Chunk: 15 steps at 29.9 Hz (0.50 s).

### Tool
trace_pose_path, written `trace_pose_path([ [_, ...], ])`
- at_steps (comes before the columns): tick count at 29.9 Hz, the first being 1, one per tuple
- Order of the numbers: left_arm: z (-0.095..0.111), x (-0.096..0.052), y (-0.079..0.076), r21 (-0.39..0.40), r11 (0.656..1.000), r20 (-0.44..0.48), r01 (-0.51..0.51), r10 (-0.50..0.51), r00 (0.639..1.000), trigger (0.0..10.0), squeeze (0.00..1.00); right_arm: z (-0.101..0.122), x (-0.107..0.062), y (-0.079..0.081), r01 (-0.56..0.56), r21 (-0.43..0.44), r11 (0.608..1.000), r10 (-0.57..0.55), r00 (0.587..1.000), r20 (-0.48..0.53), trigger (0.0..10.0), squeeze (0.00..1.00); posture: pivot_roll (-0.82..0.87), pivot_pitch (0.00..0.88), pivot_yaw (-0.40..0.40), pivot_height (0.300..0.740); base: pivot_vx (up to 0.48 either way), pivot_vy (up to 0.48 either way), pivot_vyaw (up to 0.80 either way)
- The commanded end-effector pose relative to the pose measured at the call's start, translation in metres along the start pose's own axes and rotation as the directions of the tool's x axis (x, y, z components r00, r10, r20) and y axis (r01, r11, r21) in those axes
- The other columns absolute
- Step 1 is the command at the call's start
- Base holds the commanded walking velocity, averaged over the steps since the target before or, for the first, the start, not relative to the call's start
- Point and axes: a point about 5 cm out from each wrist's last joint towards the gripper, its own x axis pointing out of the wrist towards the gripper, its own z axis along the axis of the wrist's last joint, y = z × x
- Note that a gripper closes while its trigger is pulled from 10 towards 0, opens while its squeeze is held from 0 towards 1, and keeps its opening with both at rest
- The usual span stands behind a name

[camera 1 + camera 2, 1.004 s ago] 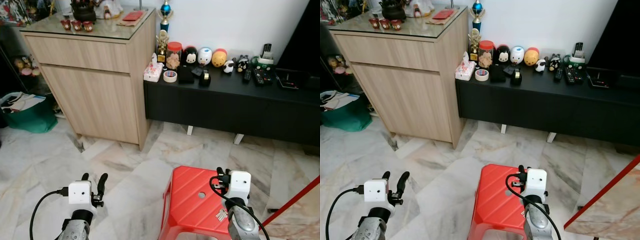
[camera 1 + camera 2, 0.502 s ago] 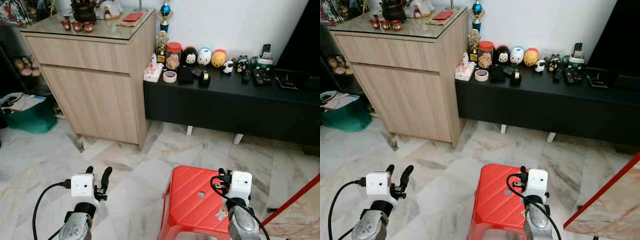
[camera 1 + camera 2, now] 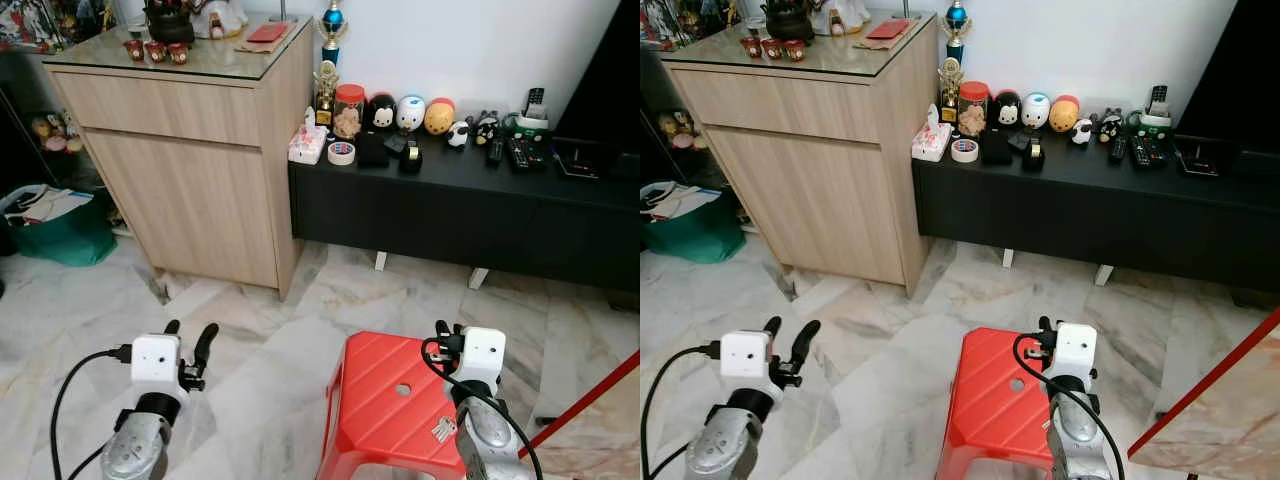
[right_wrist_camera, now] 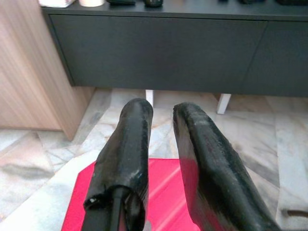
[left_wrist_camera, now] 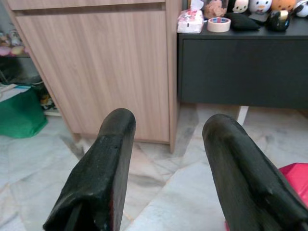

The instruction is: Hang keys on a hook

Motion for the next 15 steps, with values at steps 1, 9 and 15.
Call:
trace_pose_path([
  [1, 0.004, 0.003, 0.003, 0.031, 0.999, 0.004, -0.015, 0.015, 1.0, 10.0, 0.0, -0.002, -0.001, -0.006, 0.049, 0.02, 0.999, -0.048, 0.999, -0.016, 10.0, 0.0, 0.06, 0.0, 0.004, 0.74, 0.0, 0.0, 0.0],
  [9, 0.006, 0.013, 0.013, 0.005, 0.994, 0.006, -0.108, 0.107, 0.994, 10.0, 0.0, -0.004, 0.001, 0.0, 0.024, 0.013, 1.0, -0.023, 0.999, -0.048, 10.0, 0.0, 0.06, 0.0, -0.009, 0.72, 0.0, 0.0, 0.0],
  [15, 0.007, 0.014, 0.01, 0.005, 0.995, 0.001, -0.096, 0.096, 0.995, 10.0, 0.0, -0.002, 0.005, 0.001, 0.044, 0.027, 0.999, -0.043, 0.997, -0.056, 10.0, 0.0, 0.07, 0.0, -0.006, 0.68, 0.0, 0.0, 0.0],
])
